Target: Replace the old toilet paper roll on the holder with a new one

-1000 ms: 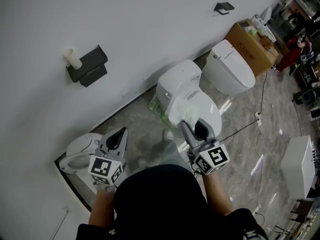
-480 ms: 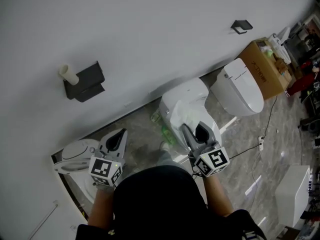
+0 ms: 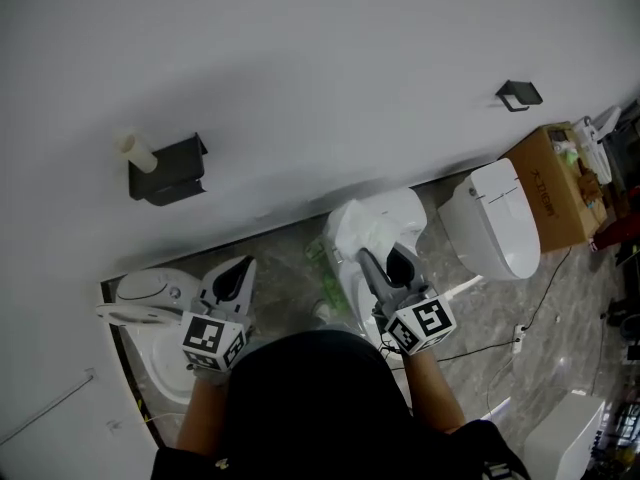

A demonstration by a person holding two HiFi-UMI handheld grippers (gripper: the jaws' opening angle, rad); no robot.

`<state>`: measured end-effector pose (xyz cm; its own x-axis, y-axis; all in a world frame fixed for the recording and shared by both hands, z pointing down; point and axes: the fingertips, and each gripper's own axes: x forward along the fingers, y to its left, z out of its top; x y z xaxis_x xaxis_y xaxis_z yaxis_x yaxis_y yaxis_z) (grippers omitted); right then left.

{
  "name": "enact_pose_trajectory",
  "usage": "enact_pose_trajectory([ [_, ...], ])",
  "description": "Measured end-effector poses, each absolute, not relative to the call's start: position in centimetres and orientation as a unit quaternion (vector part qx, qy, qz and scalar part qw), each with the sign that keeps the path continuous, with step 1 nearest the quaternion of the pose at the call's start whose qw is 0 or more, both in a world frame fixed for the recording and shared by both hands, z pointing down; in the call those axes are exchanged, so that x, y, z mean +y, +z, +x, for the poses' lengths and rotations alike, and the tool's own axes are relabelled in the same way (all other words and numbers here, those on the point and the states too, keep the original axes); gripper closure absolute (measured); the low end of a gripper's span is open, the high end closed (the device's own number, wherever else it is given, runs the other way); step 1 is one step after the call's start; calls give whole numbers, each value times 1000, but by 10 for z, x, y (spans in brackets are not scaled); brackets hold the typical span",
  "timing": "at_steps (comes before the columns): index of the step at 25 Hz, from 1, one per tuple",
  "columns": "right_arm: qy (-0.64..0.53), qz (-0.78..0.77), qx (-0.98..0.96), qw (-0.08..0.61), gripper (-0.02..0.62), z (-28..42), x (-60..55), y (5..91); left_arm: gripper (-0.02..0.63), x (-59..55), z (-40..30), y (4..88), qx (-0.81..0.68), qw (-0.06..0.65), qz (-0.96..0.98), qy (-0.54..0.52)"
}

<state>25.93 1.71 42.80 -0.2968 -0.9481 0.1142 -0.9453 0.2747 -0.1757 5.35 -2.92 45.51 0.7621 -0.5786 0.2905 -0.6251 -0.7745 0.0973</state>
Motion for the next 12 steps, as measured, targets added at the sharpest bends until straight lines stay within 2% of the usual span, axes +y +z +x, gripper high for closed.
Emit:
enact_pose_trajectory([
  [6, -105, -554, 826, 7, 449, 275, -10, 422, 592, -37, 62, 445, -370, 94, 917, 119],
  [12, -101, -508, 855, 4, 449, 254, -38, 422, 592, -42, 43, 441, -417, 92, 897, 113],
])
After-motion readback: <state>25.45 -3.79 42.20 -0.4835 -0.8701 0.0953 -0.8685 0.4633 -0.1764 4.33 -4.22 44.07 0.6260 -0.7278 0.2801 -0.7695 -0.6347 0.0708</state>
